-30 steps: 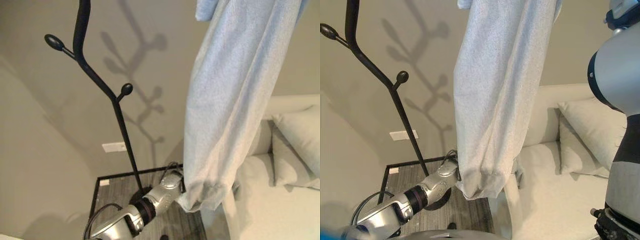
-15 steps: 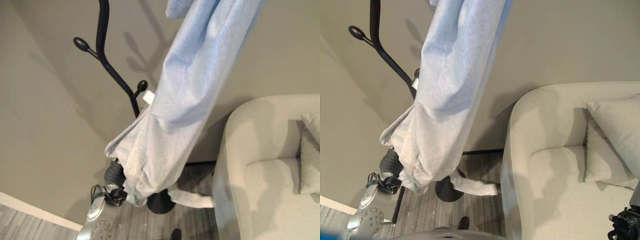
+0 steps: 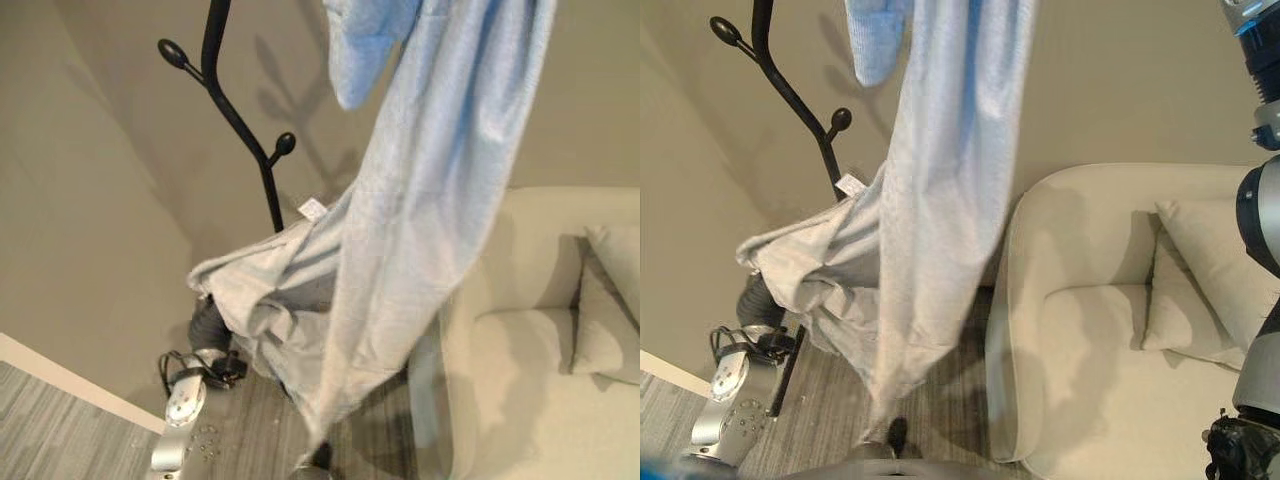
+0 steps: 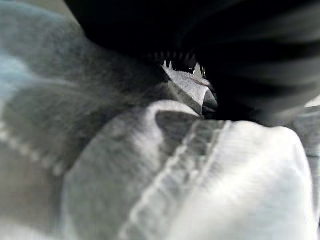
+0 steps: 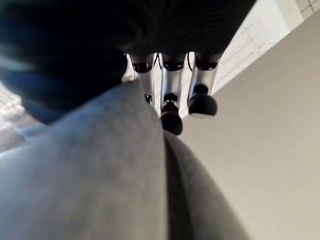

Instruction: Hang the clothes on the sofa on the clothes rack.

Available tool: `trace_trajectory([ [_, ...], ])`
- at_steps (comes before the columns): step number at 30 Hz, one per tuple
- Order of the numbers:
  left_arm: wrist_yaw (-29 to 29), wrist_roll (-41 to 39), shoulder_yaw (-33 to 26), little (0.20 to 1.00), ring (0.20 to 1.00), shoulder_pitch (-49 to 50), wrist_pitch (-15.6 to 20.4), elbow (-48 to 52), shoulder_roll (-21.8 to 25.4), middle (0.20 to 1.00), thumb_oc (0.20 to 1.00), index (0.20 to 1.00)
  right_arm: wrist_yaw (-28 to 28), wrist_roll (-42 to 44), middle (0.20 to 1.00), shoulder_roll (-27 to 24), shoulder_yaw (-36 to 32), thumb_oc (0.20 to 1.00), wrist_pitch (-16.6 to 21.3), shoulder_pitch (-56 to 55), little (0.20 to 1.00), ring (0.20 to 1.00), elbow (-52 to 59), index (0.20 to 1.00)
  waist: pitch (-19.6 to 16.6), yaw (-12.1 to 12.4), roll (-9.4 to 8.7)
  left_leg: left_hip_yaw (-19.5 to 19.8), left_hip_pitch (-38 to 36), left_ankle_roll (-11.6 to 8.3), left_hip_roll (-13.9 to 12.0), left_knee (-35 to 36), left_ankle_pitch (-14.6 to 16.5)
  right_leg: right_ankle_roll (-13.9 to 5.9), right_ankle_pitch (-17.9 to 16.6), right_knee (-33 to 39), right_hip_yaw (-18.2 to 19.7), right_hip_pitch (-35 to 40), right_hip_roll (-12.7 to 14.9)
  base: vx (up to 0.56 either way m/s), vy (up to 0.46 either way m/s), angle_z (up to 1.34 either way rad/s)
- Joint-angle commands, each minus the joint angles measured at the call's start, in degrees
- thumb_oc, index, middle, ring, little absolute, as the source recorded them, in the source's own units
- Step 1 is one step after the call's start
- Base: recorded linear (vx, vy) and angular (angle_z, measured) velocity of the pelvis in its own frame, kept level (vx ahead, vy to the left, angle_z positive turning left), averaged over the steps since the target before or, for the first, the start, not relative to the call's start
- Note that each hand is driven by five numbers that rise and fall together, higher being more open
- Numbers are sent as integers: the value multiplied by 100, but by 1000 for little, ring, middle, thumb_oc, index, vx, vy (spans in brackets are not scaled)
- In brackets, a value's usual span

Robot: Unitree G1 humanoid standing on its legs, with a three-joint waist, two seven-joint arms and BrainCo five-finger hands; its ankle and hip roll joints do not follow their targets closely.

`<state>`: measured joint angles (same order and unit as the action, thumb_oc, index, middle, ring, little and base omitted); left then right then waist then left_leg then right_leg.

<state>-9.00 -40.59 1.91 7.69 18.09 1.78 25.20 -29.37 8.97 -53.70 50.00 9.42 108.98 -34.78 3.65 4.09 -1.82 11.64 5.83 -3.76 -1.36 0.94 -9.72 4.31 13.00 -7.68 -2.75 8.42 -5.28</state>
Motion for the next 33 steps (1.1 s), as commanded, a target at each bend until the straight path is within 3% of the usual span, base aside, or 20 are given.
trace_trajectory([
  [1, -631, 1116, -896, 200, 200, -244, 617, 451, 442, 200, 200, 200, -140, -141, 200, -171, 65, 200, 43, 290, 200, 200, -159, 200, -592, 26, -287, -169, 94, -126, -182, 406, -107, -372, -730, 932, 188, -75, 351, 17, 33, 11],
  [6, -1328, 2209, -1572, 200, 200, -612, 644, 385, 861, 200, 200, 200, -171, -217, 200, -716, 76, 200, 51, 341, 200, 200, -105, 200, -649, -45, -289, -520, 178, -172, -181, 406, -87, -437, -758, 1127, 50, 97, 401, 61, 35, 22],
  [7, -1520, 2497, -1817, 200, 200, -777, 633, 228, 1206, 200, 200, 200, -139, -217, 200, -871, 130, 200, 37, 316, 200, 200, -206, 200, -672, -21, -277, -501, 170, -198, -149, 406, -75, -469, -773, 1187, 50, 197, 438, 90, 38, 4],
  [13, -1859, 2837, -2024, 200, 200, -1273, 582, -396, 1976, 200, 200, 200, 23, -61, 200, -966, 357, 200, -39, 285, 200, 200, -1111, 200, -658, 47, -326, -508, 166, -226, -113, 406, -27, -549, -763, 1261, 35, 320, 551, 61, 42, -2],
  [17, -2051, 2933, -1680, 200, 200, -1938, 453, -1320, 2395, 200, 200, 200, 305, 94, 200, -843, 558, 200, -149, 113, 200, 200, -2201, 200, -676, 106, -369, -538, 167, -211, -72, 406, 54, -652, -747, 1268, 89, 311, 662, 66, 55, -8],
  [28, -2406, 3410, -573, 200, 200, -3354, 140, -2758, 2759, 200, 200, 200, 621, -67, 200, -302, 378, 200, -282, -476, 200, 200, -2881, 200, -736, 135, -434, -721, 6, -48, 63, 406, 371, -933, -828, 1268, 151, 348, 1015, 75, 79, -9],
  [33, -2392, 3597, -214, 200, 200, -3818, -13, -3061, 3091, 200, 200, 200, 708, -200, 200, -100, 240, 200, -348, -607, 200, 200, -3130, 200, -746, 246, -502, -890, -157, 138, 185, 347, 627, -1199, -1118, 1215, 264, 276, 1344, 91, 151, -23],
])
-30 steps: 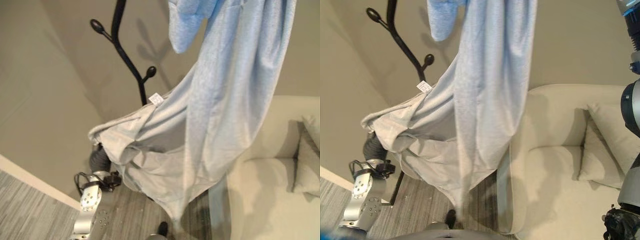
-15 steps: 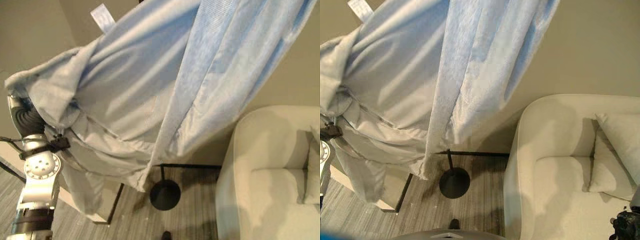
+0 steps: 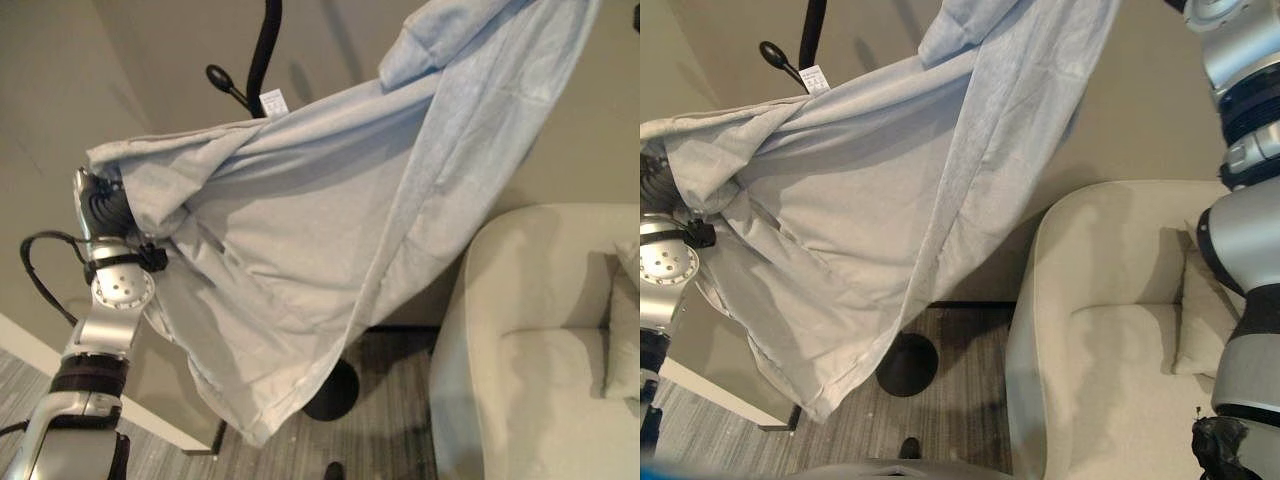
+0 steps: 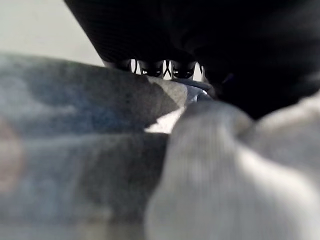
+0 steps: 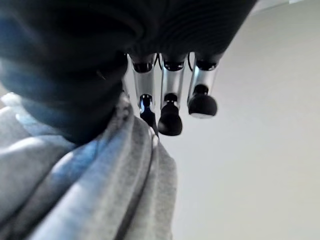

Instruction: Hang the clothes on the sofa on the clothes rack.

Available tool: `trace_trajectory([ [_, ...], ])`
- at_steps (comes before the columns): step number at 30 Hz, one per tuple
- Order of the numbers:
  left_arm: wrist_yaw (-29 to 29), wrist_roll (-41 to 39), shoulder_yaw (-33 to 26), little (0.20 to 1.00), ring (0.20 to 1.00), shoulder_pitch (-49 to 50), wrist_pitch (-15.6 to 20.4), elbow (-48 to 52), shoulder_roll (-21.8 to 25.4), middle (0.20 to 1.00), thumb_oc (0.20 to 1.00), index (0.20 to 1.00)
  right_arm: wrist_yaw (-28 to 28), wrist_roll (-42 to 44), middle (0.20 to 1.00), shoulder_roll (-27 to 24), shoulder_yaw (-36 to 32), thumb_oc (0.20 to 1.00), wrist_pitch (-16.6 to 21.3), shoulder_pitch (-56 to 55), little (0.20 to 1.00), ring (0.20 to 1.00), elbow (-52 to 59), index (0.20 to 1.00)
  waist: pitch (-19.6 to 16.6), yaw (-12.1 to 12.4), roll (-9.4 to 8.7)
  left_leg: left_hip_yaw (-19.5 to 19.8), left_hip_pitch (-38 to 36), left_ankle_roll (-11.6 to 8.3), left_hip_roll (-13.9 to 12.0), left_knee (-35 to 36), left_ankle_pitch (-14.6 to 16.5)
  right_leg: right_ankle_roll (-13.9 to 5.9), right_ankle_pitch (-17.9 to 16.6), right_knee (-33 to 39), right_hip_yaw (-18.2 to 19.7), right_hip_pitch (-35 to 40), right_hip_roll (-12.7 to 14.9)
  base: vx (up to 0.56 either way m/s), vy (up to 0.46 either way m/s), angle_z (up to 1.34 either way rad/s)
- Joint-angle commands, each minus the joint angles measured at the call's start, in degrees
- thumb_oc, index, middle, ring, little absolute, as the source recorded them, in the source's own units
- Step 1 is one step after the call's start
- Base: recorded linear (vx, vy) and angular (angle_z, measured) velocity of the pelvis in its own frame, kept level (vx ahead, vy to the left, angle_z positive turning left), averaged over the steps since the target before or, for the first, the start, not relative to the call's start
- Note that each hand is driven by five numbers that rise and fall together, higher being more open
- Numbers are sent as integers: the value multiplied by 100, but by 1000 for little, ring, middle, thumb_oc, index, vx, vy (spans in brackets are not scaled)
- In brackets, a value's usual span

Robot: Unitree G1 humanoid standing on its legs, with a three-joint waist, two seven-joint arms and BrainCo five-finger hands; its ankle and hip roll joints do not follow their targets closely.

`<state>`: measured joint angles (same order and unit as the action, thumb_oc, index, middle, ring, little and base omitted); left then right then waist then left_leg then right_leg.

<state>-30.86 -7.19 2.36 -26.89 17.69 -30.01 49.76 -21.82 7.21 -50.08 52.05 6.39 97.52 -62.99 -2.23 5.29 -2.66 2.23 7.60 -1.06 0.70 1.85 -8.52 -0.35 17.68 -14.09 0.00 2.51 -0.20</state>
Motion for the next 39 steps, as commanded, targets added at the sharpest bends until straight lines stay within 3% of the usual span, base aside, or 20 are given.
trace_trajectory([
  [1, -197, 243, -255, 200, 200, -371, 39, 107, 666, 200, 200, 200, -28, -33, 200, -457, 29, 200, -48, 542, 200, 200, -356, 200, -163, 154, -440, 29, -355, -107, 11, 237, 550, -779, -1656, 1811, -11, 845, 899, 131, 212, -14],
  [5, -211, 237, -233, 200, 200, -435, -30, -7, 715, 200, 200, 200, -17, -142, 200, -505, 13, 200, -81, 511, 200, 200, -483, 200, -161, 199, -468, 56, -440, 34, 156, 119, 727, -924, -1882, 1356, 51, 673, 1120, 79, 150, -8],
  [7, -183, 190, -25, 200, 200, -755, -102, -251, 714, 200, 200, 200, 44, -150, 200, -513, -2, 200, -126, 525, 200, 200, -639, 200, 34, 144, -381, 247, -560, 251, 310, -24, 851, -920, -2620, -34, 204, 117, 1263, 67, 291, -9],
  [8, -182, 196, 32, 200, 200, -820, -139, -336, 715, 200, 200, 200, 45, -137, 200, -487, -28, 200, -143, 515, 200, 200, -662, 200, 112, 120, -323, 287, -604, 315, 304, -46, 879, -857, -2724, -409, 216, -53, 1277, 11, 185, 6],
  [9, -183, 194, 43, 200, 200, -837, -136, -347, 717, 200, 200, 200, 44, -137, 200, -490, -28, 200, -144, 519, 200, 200, -663, 200, 120, 124, -326, 285, -600, 314, 305, -50, 879, -857, -2708, -454, 225, -77, 1277, 56, 153, 17],
  [10, -173, 127, 105, 200, 200, -925, -152, -497, 686, 200, 200, 200, 48, -90, 200, -385, -79, 200, -166, 505, 200, 200, -814, 200, 232, 112, -209, 355, -686, 388, 246, -86, 927, -740, -2695, -1032, 175, -369, 1306, 91, 133, 22],
  [12, -149, 109, 150, 200, 200, -1014, -189, -619, 697, 200, 200, 200, 70, -111, 200, -339, -87, 200, -186, 494, 200, 200, -895, 200, 239, 116, -178, 362, -762, 399, 221, -55, 951, -679, -2595, -1125, 98, -485, 1333, 127, 90, -1],
  [14, -86, 68, 510, 200, 200, -1567, -225, -1169, 759, 200, 200, 200, 102, -213, 200, -279, 78, 200, -214, 514, 200, 200, -1145, 200, 235, 29, -150, 468, -1077, 365, 172, 150, 1017, -537, -1830, -723, -70, -790, 841, 217, -23, 1],
  [15, -55, 33, 630, 200, 200, -1749, -230, -1306, 762, 200, 200, 200, 116, -229, 200, -314, 138, 200, -222, 538, 200, 200, -1186, 200, 271, 3, -164, 544, -1155, 339, 167, 211, 1022, -535, -1664, -470, -35, -810, 616, 132, -50, 16],
  [16, -55, 29, 648, 200, 200, -1777, -226, -1319, 761, 200, 200, 200, 118, -228, 200, -323, 138, 200, -221, 544, 200, 200, -1188, 200, 272, 7, -160, 547, -1143, 335, 158, 214, 1005, -532, -1695, -439, -41, -809, 608, 111, -61, 23],
  [17, -3, -38, 769, 200, 200, -1920, -224, -1470, 756, 200, 200, 200, 131, -212, 200, -337, 199, 200, -211, 548, 200, 200, -1210, 200, 325, -44, -203, 630, -1229, 321, 204, 253, 1016, -576, -1727, 28, 88, -879, 339, 133, -46, 24],
  [19, 86, -140, 1005, 200, 200, -2178, -229, -1724, 667, 200, 200, 200, 164, -140, 200, -480, 325, 200, -204, 526, 200, 200, -1280, 200, 436, -209, -275, 888, -1414, 320, 364, 300, 1089, -681, -2021, 898, 544, -1162, -175, 196, -25, 18],
  [21, 120, -21, 1400, 200, 200, -2424, -273, -2013, 486, 200, 200, 200, 191, -262, 200, -719, 593, 200, -242, 399, 200, 200, -1330, 200, 533, -468, -360, 1208, -1505, 322, 537, 315, 1135, -784, -2371, 1274, 1203, -1415, -584, 210, 29, 96],
  [22, 108, -56, 1489, 200, 200, -2585, -282, -2209, 351, 200, 200, 200, 284, -252, 200, -725, 546, 200, -226, 449, 200, 200, -1225, 200, 478, -498, -449, 1346, -1587, 303, 650, 312, 1175, -655, -2492, 1497, 1306, -1148, -428, 259, -20, 189],
  [26, 196, -79, 1510, 200, 200, -2424, -252, -2078, 88, 200, 200, 200, 337, -332, 200, -726, 521, 200, -225, 194, 200, 200, -1344, 200, 226, -513, -462, 1530, -1651, 208, 480, 294, 1247, -513, -2651, 1801, 1257, -924, -407, 225, -75, 76],
  [34, 281, -32, 1628, 200, 200, -2266, -305, -2356, -205, 200, 200, 200, 441, -432, 200, -877, 270, 200, -176, -415, 200, 200, -1194, 200, 97, -635, -450, 1882, -1625, -96, 188, 315, 1035, -398, -2446, 1879, 827, -809, -334, 184, -69, 36],
  [39, 252, -48, 1643, 200, 200, -2212, -313, -2488, -270, 200, 200, 200, 443, -332, 200, -742, 83, 200, -139, -684, 200, 200, -1002, 200, 138, -676, -438, 1933, -1496, -178, 144, 315, 986, -365, -2387, 1868, 696, -875, -293, 84, -34, 18],
])
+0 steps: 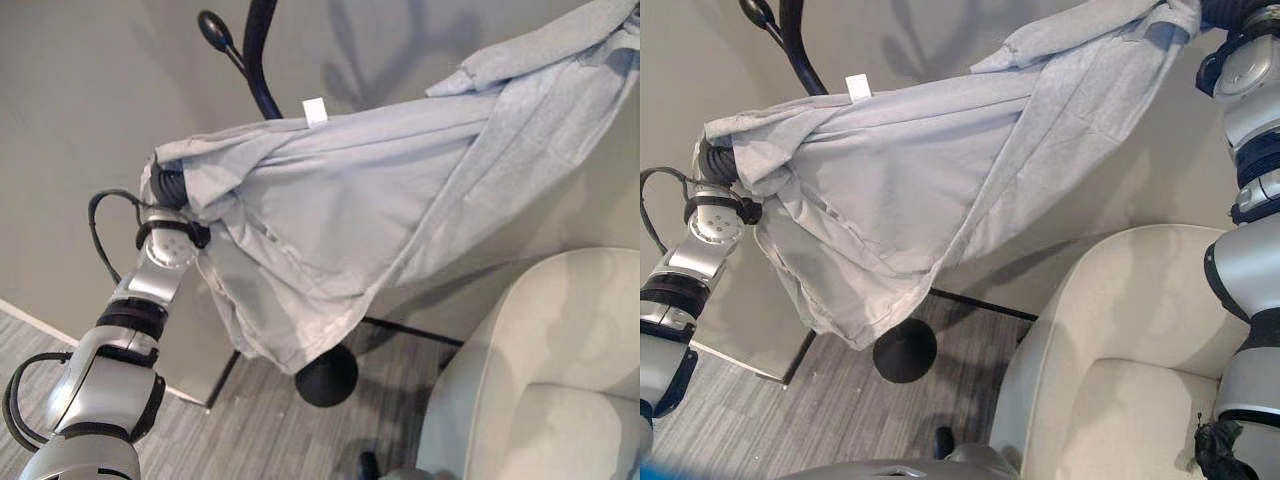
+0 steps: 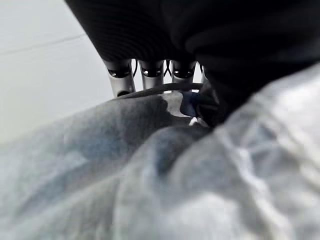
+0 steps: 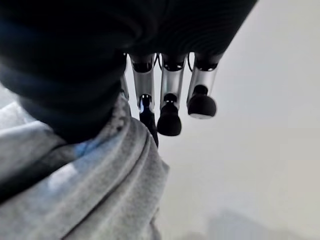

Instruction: Hang the clothes on the sofa on the clothes rack.

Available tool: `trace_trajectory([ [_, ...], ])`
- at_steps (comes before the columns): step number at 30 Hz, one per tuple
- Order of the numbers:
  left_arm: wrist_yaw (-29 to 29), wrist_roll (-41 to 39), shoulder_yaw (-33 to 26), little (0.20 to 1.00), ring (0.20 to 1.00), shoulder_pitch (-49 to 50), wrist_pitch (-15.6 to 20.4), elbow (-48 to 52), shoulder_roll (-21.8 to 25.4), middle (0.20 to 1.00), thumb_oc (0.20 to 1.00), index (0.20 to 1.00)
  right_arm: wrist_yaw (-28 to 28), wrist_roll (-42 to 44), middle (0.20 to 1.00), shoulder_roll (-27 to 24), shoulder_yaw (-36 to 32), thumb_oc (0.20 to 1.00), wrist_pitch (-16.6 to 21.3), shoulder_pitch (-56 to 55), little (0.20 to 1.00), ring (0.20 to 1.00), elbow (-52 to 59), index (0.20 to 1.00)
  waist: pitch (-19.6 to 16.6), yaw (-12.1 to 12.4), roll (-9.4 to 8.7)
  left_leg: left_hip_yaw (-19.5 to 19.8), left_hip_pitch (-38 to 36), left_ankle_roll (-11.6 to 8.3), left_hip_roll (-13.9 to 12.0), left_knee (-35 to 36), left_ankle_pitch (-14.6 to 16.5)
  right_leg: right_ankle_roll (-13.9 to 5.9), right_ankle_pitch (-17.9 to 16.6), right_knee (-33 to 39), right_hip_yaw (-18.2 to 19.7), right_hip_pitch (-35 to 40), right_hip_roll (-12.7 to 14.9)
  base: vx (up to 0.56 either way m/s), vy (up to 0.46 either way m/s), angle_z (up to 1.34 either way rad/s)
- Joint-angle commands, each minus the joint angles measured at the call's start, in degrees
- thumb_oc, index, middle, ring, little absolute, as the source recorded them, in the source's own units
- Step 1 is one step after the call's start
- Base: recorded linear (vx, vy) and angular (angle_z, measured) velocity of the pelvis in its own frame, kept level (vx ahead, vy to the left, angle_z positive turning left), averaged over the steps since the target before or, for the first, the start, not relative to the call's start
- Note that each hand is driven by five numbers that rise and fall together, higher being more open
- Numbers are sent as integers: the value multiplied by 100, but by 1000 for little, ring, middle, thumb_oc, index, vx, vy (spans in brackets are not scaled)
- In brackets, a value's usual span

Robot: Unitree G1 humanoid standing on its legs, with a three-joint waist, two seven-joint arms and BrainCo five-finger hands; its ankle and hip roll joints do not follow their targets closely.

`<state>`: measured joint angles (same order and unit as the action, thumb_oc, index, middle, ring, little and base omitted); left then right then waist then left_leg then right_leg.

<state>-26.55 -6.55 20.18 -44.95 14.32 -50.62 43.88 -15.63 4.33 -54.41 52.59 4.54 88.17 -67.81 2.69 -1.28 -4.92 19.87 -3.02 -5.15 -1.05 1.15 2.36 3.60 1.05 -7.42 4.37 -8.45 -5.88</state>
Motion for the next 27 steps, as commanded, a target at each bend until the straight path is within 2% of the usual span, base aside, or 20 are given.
trace_trajectory([
  [1, -175, -155, -212, 200, 200, -314, 2, -499, 307, 200, 200, 200, -164, -32, 200, -224, -30, 200, 38, 128, 200, 200, -454, 200, -332, -12, -205, 163, -423, 222, 306, 385, -96, -739, -704, 1216, 225, 242, 285, 46, -12, 10],
  [7, -136, -243, -561, 200, 200, 228, -45, -635, 211, 200, 200, 200, -166, -214, 200, -46, -311, 200, 87, -481, 200, 200, -116, 200, -318, 40, -213, 120, -424, 186, 260, 385, -124, -719, -630, 1242, 144, 352, 312, 51, -16, 7],
  [13, 20, -479, -956, 200, 200, 973, -44, -944, -275, 200, 200, 200, 48, -344, 200, 281, -504, 200, 203, -1338, 200, 200, 346, 200, -228, 77, -251, 64, -395, 203, 269, 385, -46, -693, -595, 1242, 165, 389, 323, 4, -11, 2],
  [15, 93, -603, -1032, 200, 200, 1191, -54, -1120, -544, 200, 200, 200, 107, -347, 200, 472, -567, 200, 236, -1618, 200, 200, 488, 200, -196, 72, -271, 28, -373, 229, 282, 385, 16, -685, -594, 1242, 189, 374, 325, -48, -6, -3],
  [16, 168, -790, -1109, 200, 200, 1424, -57, -1315, -947, 200, 200, 200, 140, -325, 200, 714, -690, 200, 285, -1943, 200, 200, 653, 200, -156, 57, -285, -21, -360, 258, 294, 385, 80, -682, -599, 1242, 244, 380, 325, -48, 4, -7],
  [18, 188, -864, -1117, 200, 200, 1518, -47, -1378, -1111, 200, 200, 200, 151, -323, 200, 814, -726, 200, 305, -2062, 200, 200, 697, 200, -143, 63, -284, -48, -364, 271, 298, 385, 109, -682, -603, 1242, 272, 386, 324, -30, 8, -14],
  [19, 237, -1050, -1167, 200, 200, 1725, -7, -1458, -1500, 200, 200, 200, 151, -302, 200, 1039, -860, 200, 328, -2387, 200, 200, 742, 200, -114, 54, -280, -74, -371, 298, 310, 385, 143, -679, -609, 1242, 309, 400, 325, -13, 9, -25],
  [20, 236, -1051, -1164, 200, 200, 1734, -7, -1454, -1500, 200, 200, 200, 149, -304, 200, 1040, -863, 200, 327, -2398, 200, 200, 746, 200, -119, 59, -281, -78, -374, 299, 309, 385, 145, -679, -609, 1242, 313, 402, 324, -22, 16, -26],
  [24, 369, -1225, -1031, 200, 200, 2099, 50, -1319, -2151, 200, 200, 200, 144, -202, 200, 1386, -1113, 200, 386, -2931, 200, 200, 960, 200, -56, 44, -260, -104, -378, 347, 337, 385, 191, -677, -628, 1242, 377, 409, 331, -28, 12, -14],
  [25, 432, -1343, -850, 200, 200, 2382, 112, -1103, -2609, 200, 200, 200, 90, -19, 200, 1700, -1300, 200, 470, -3307, 200, 200, 1302, 200, -16, 34, -237, -143, -365, 380, 357, 385, 216, -676, -656, 1242, 430, 394, 334, -43, 12, -19],
  [26, 431, -1342, -846, 200, 200, 2389, 111, -1099, -2609, 200, 200, 200, 89, -20, 200, 1698, -1303, 200, 468, -3316, 200, 200, 1307, 200, -21, 38, -237, -146, -365, 380, 356, 385, 217, -676, -656, 1242, 432, 393, 333, -44, 15, -23],
  [27, 476, -1349, -665, 200, 200, 2563, 142, -944, -2873, 200, 200, 200, 62, 104, 200, 1915, -1387, 200, 520, -3561, 200, 200, 1561, 200, 0, 25, -219, -169, -364, 403, 368, 385, 224, -675, -673, 1242, 464, 387, 333, -13, 7, -9],
])
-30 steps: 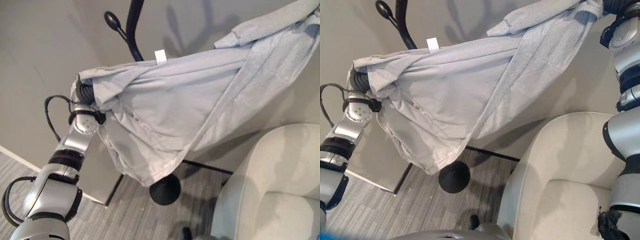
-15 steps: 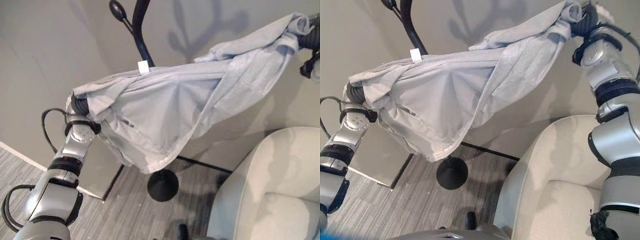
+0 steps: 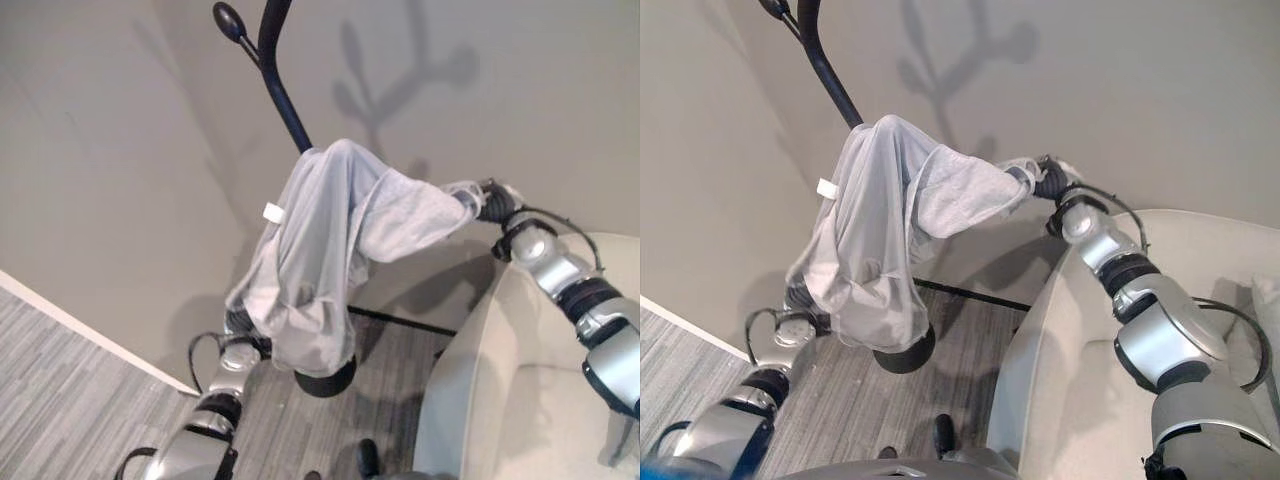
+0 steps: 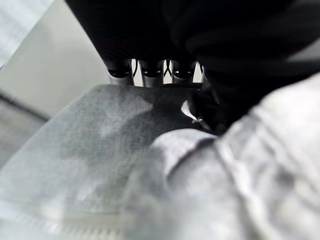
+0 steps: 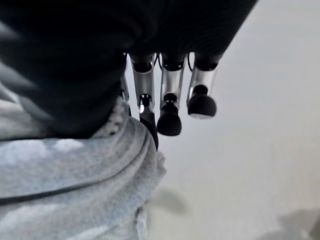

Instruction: Hang the clothes on the sofa on the clothes rack.

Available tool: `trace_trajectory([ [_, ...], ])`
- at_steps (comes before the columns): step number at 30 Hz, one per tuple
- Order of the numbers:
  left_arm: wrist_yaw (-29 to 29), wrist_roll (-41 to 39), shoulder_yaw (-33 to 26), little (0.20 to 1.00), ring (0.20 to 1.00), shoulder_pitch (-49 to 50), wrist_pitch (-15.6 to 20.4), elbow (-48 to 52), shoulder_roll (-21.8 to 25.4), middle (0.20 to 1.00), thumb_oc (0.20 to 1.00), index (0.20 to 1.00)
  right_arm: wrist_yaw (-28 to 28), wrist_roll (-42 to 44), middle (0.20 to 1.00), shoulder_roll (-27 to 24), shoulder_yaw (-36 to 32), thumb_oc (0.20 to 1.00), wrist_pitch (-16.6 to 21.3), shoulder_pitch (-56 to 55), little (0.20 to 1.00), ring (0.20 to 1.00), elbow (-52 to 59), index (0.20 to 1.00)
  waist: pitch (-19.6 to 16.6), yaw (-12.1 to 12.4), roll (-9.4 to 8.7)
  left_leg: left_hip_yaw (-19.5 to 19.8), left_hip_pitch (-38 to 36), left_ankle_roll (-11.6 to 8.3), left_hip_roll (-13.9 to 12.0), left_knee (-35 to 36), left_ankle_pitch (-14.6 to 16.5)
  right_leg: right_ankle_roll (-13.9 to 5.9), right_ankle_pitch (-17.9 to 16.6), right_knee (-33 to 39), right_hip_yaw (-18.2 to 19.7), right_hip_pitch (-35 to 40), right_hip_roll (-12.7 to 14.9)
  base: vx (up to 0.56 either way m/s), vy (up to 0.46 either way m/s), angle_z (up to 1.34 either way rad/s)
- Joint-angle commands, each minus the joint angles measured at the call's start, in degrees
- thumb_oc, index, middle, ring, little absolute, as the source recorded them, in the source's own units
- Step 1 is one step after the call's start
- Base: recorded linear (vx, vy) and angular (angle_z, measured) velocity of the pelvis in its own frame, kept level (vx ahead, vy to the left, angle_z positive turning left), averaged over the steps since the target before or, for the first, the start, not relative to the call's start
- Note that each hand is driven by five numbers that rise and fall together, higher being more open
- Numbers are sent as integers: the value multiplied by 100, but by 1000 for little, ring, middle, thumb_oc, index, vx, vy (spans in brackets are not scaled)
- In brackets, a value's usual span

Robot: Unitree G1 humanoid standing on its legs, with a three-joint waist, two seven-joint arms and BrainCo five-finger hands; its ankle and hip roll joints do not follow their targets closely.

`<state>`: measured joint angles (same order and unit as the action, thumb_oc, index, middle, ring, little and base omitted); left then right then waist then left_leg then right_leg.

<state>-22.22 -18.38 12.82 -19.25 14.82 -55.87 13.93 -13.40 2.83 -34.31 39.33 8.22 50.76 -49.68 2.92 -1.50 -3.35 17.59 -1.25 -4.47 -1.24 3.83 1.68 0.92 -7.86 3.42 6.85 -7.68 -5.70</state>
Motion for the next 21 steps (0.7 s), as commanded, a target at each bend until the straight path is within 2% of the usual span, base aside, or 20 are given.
trace_trajectory([
  [1, 43, -166, 71, 200, 200, -7, 91, -418, 122, 200, 200, 200, -161, 253, 200, -95, -61, 200, 152, 179, 200, 200, -251, 200, -23, 49, -377, 58, -541, 335, 387, 117, 292, -407, 218, 158, 217, 310, 315, -23, 10, -8],
  [7, 172, -244, 545, 200, 200, 403, 157, 192, -333, 200, 200, 200, -233, 514, 200, 586, -242, 200, 262, -596, 200, 200, 355, 200, -11, 23, -302, 35, -566, 394, 406, 117, 321, -400, 209, 158, 300, 330, 305, -6, -1, -3],
  [8, 167, -305, 581, 1000, 1000, 454, 175, 333, -367, 1000, 1000, 1000, -270, 612, 200, 716, -308, 200, 284, -712, 200, 200, 424, 200, -21, 41, -290, 39, -580, 407, 409, 117, 331, -394, 212, 158, 313, 343, 305, -7, -6, -10],
  [11, 215, -496, 523, 1000, 1000, 514, 204, 490, -369, 1000, 1000, 1000, -285, 734, 200, 808, -401, 200, 307, -836, 200, 200, 480, 200, -32, 72, -283, 40, -599, 418, 408, 117, 340, -395, 216, 158, 320, 364, 301, -1, -4, -4],
  [12, 240, -609, 480, 1000, 1000, 555, 209, 527, -377, 1000, 1000, 1000, -246, 895, 906, 830, -479, 906, 343, -936, 906, 906, 526, 906, -47, 96, -281, 37, -616, 425, 402, 117, 345, -391, 219, 158, 326, 383, 299, 0, 0, 0],
  [13, 241, -630, 465, 1000, 1000, 608, 221, 643, -367, 1000, 1000, 1000, -245, 971, 1000, 841, -531, 1000, 358, -1004, 1000, 1000, 558, 1000, -55, 107, -278, 36, -621, 427, 400, 117, 345, -389, 217, 158, 327, 393, 298, 0, 0, 0],
  [21, 73, -458, -6, 1000, 1000, 956, 190, 478, -205, 1000, 1000, 1000, -238, 1130, 1000, 789, -854, 1000, 394, -1366, 1000, 1000, 548, 1000, -118, 206, -311, 32, -669, 448, 396, 117, 374, -396, 222, 158, 343, 437, 264, 0, -2, -1],
])
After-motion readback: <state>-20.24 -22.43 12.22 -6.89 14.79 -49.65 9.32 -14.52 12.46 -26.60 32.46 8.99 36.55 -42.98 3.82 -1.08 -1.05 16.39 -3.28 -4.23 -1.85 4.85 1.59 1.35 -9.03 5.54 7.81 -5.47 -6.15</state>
